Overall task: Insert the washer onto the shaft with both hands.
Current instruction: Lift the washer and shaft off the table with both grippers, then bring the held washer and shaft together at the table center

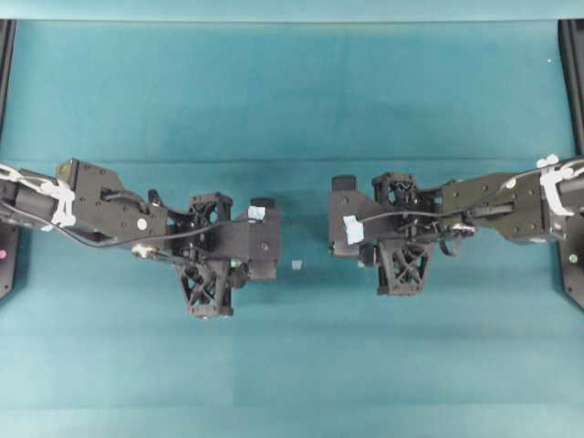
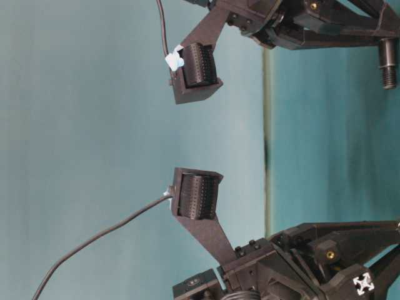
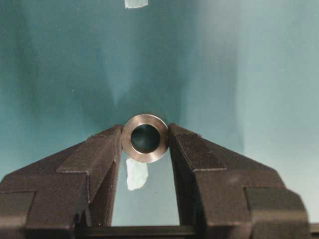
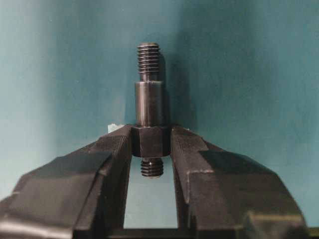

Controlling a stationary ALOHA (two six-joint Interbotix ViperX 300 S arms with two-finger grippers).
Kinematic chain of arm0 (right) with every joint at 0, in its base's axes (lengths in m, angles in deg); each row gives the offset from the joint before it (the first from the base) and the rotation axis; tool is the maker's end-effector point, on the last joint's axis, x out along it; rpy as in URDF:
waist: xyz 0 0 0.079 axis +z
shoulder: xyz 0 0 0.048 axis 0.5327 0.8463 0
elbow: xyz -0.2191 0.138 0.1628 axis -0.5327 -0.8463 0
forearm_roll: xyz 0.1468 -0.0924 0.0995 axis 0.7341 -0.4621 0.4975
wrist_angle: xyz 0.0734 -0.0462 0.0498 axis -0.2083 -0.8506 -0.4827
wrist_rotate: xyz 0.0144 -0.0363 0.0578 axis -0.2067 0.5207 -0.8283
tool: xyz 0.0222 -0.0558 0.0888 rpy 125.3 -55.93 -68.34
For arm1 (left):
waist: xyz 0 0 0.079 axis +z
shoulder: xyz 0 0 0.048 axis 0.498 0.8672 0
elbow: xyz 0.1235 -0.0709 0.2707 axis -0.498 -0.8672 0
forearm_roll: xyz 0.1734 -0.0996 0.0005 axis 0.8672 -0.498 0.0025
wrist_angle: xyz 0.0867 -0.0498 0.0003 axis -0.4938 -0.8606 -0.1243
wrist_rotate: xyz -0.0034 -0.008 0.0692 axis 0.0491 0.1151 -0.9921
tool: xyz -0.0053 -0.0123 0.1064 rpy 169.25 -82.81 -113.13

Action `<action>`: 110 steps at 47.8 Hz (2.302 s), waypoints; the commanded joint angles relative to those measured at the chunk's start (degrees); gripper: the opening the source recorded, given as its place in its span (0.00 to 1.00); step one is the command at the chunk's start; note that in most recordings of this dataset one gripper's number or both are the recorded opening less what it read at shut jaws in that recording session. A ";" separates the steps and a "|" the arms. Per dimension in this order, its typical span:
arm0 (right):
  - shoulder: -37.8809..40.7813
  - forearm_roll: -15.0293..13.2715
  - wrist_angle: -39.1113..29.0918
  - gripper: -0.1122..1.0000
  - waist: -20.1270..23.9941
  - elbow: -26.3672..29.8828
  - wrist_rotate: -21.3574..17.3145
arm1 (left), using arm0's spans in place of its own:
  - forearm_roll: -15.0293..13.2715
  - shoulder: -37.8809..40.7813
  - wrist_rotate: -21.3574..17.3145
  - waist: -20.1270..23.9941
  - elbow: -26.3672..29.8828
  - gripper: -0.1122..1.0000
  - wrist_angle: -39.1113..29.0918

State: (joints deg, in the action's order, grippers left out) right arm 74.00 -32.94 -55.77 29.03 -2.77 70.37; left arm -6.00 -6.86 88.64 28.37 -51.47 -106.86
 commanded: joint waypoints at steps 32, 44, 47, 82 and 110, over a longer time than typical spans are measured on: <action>-0.35 -0.09 0.09 0.09 -0.09 0.35 0.00 | 0.09 -0.79 0.00 -0.09 0.18 0.42 0.18; -2.20 -0.09 0.62 0.09 0.00 0.26 -0.18 | 0.09 -2.81 0.00 0.18 -0.18 0.42 0.44; -3.08 -0.09 1.32 0.09 0.00 0.00 -0.26 | 0.09 -3.78 0.35 0.62 -0.70 0.42 0.88; -13.18 1.85 23.29 0.09 0.70 -11.69 -8.26 | 0.09 -12.83 1.05 1.58 -10.90 0.42 24.43; -13.62 1.85 34.98 0.09 4.48 -16.00 -14.85 | 0.09 -13.27 9.14 2.64 -15.21 0.42 45.97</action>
State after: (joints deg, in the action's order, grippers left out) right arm 60.64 -31.18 -22.81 33.07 -18.85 56.57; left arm -6.00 -20.13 97.52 31.18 -67.21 -62.30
